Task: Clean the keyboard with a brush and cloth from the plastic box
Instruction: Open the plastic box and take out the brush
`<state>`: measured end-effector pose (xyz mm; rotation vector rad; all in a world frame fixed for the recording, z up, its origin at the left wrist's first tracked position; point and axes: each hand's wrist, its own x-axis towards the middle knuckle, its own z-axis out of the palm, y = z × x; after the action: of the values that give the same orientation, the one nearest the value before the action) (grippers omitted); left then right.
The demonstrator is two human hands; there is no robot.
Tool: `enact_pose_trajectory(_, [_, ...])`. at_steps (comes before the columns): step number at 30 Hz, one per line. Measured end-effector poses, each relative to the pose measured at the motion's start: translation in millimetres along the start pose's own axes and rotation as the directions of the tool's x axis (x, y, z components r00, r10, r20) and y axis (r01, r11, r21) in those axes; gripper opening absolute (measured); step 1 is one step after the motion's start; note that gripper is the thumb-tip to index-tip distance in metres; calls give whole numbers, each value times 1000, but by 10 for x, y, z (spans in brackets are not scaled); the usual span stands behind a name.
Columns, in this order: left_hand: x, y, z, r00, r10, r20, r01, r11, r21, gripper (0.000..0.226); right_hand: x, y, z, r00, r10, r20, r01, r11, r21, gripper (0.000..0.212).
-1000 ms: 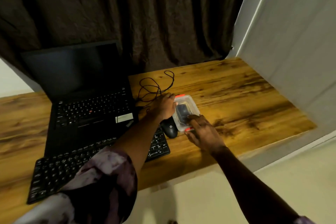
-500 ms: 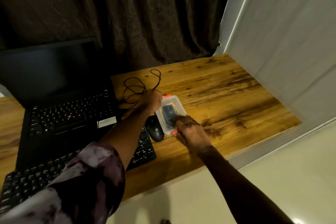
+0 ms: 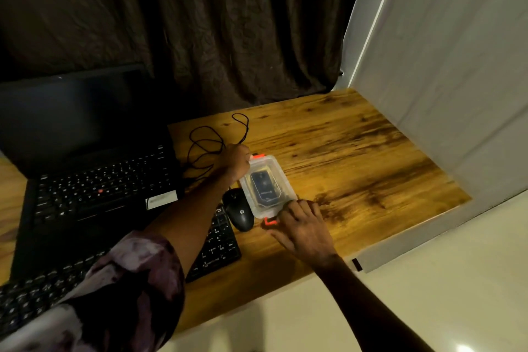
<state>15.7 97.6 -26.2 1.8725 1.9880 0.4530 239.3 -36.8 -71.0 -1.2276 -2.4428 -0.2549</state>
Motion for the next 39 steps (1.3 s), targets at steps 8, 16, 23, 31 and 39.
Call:
enact_pose_trajectory(8, [142,-127,114,993,-117,24,119,973,-197,41,406,-241,-41,925,211,317,-250,965,86,94])
enact_pose_trajectory(16, [136,-158,164,943,-328,-51,263,832,-488,20,444,-282,36,921,281,269,-324,936,135,76])
enact_pose_trajectory(23, [-70,-101,192,935,-353,-46,236,711,-662,40,486,-250,50,931,295,217,-344,907,242,70])
enact_pose_trajectory(31, [-174,-152,82,966,-257,-11,187,730,-658,48,510,-173,-118,876,479,49,-358,581,730,41])
enact_pose_trajectory(39, [-312,-165,42,997,-76,1,69,904,-423,25,468,172,-2,393,913,107,-542,137,829,31])
